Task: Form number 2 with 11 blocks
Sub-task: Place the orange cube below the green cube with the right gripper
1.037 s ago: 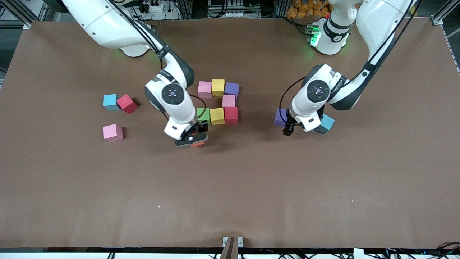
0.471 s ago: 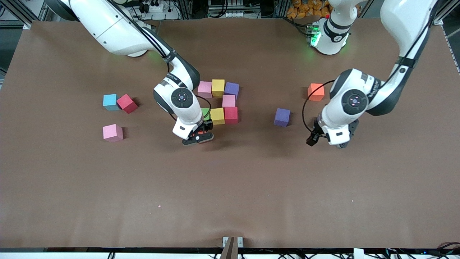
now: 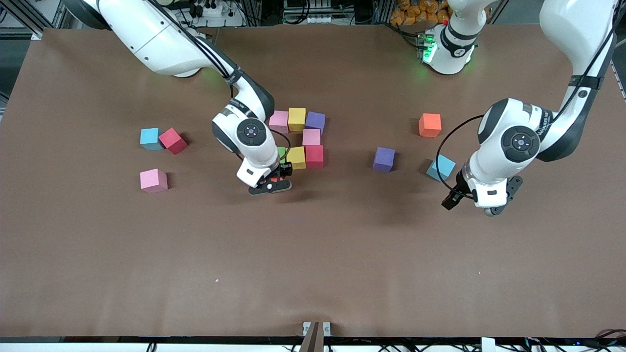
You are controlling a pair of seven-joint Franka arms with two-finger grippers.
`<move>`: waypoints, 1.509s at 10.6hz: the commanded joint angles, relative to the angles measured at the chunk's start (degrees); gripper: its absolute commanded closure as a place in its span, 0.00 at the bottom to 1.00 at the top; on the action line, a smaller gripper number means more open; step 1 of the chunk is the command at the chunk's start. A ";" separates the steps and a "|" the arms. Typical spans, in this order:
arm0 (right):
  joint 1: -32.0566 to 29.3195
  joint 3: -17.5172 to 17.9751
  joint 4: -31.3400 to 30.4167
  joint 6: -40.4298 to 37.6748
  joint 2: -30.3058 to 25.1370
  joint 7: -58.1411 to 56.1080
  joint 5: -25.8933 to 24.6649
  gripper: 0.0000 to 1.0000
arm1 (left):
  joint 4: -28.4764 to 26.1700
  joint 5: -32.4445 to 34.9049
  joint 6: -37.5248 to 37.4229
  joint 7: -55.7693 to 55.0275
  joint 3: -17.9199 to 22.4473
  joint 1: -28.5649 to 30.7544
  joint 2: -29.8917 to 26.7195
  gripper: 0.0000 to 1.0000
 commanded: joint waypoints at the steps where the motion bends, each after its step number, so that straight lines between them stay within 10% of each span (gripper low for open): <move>1: 1.40 -0.08 1.20 -1.97 1.13 2.78 0.40 0.90 | 0.38 2.18 -0.83 5.32 -0.44 -0.72 0.54 0.00; 8: 1.31 0.09 1.03 -2.86 1.04 3.75 0.40 0.80 | -1.38 2.27 -0.91 18.25 -0.88 -1.17 0.45 0.00; 10: 1.23 0.09 0.68 -2.94 0.78 6.37 0.40 0.00 | -0.86 2.88 -0.56 22.65 -0.79 -0.73 2.20 0.00; 16: -1.66 0.36 1.55 -12.06 -7.98 4.38 0.40 0.00 | -0.68 3.24 -0.12 22.84 -0.53 -0.64 3.71 0.00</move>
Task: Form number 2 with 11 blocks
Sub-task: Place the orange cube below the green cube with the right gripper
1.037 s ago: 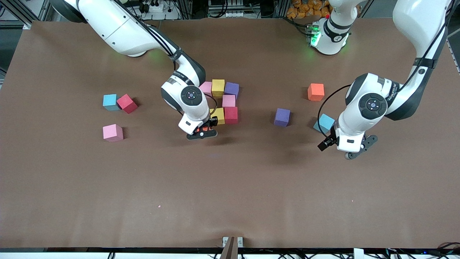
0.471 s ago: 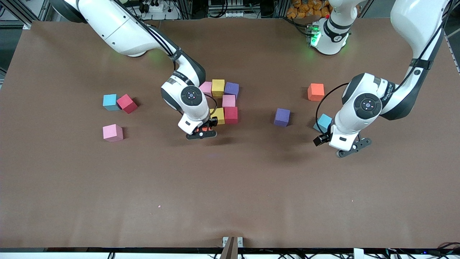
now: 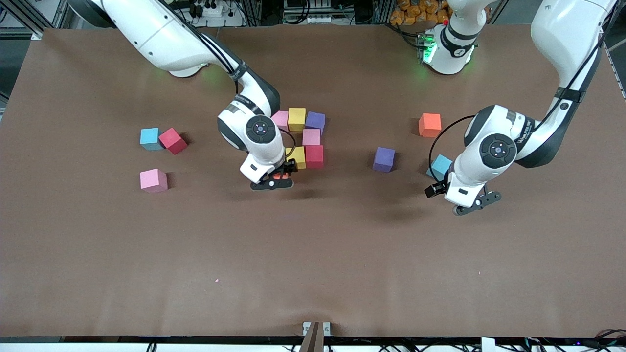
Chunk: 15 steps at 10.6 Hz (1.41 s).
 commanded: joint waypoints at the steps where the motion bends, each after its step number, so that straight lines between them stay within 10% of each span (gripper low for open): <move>1: -5.00 0.56 -1.80 -5.49 -7.61 -6.23 0.45 0.00 | 0.68 1.60 0.02 0.82 -0.16 0.31 0.37 0.00; 5: -16.24 1.79 -3.64 -15.09 -11.50 -17.59 0.36 0.00 | 0.68 1.51 0.11 0.82 -0.08 0.31 0.72 0.00; 9: -39.27 13.12 -12.06 -8.88 -15.45 -25.52 0.36 0.00 | 0.68 1.51 0.11 0.73 -0.08 0.31 0.72 0.00; 15: -46.49 9.35 -22.19 6.53 -15.20 -37.89 -0.25 0.00 | 0.76 1.51 0.20 0.73 -0.08 0.31 0.81 0.00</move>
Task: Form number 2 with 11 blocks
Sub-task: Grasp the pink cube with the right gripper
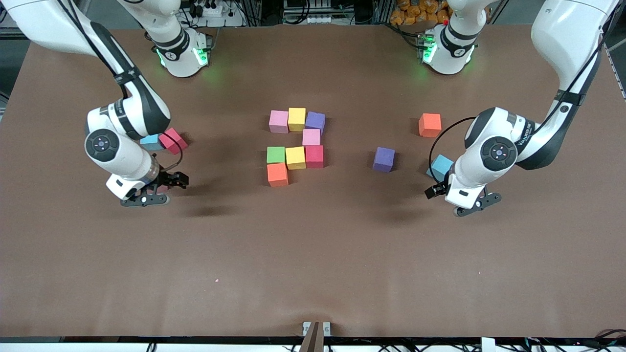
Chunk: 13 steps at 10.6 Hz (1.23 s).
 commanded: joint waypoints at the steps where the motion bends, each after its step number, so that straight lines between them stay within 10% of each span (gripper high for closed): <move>1: -4.77 0.28 -5.11 2.97 -1.98 -8.74 -0.07 0.00 | 0.32 1.51 0.16 0.73 -0.27 0.25 0.23 0.00; 11: -9.35 -3.14 -11.38 14.41 0.57 -19.77 0.54 0.00 | 0.40 1.51 0.16 0.11 -0.27 -0.01 0.23 0.00; 13: -9.35 -3.06 -11.38 14.41 0.57 -19.77 0.45 0.27 | 0.40 1.51 0.16 0.11 -0.27 -0.01 0.23 0.00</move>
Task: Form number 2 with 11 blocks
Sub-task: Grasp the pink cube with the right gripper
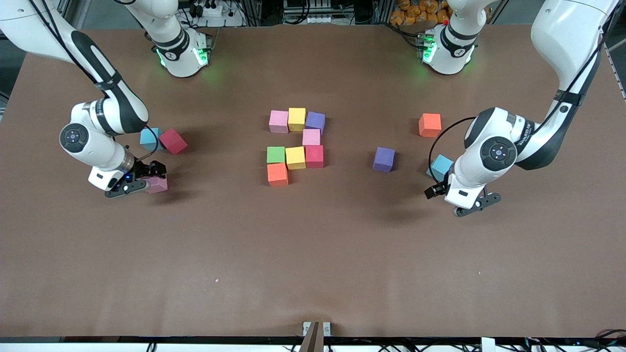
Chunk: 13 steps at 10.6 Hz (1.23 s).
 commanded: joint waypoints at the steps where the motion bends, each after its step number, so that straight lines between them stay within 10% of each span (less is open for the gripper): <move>1: -0.72 0.62 -0.51 0.93 -0.08 -0.05 0.35 0.43 | 0.34 1.50 0.13 0.11 -0.26 0.07 0.35 0.00; 4: 1.21 0.70 -0.08 0.67 -0.17 0.30 0.35 0.68 | 0.43 1.59 0.13 0.11 -0.26 0.16 0.53 0.00; 13: 31.32 0.18 27.74 -16.63 4.28 23.75 0.53 0.74 | 1.05 3.09 0.13 -0.24 -0.26 0.25 1.32 0.00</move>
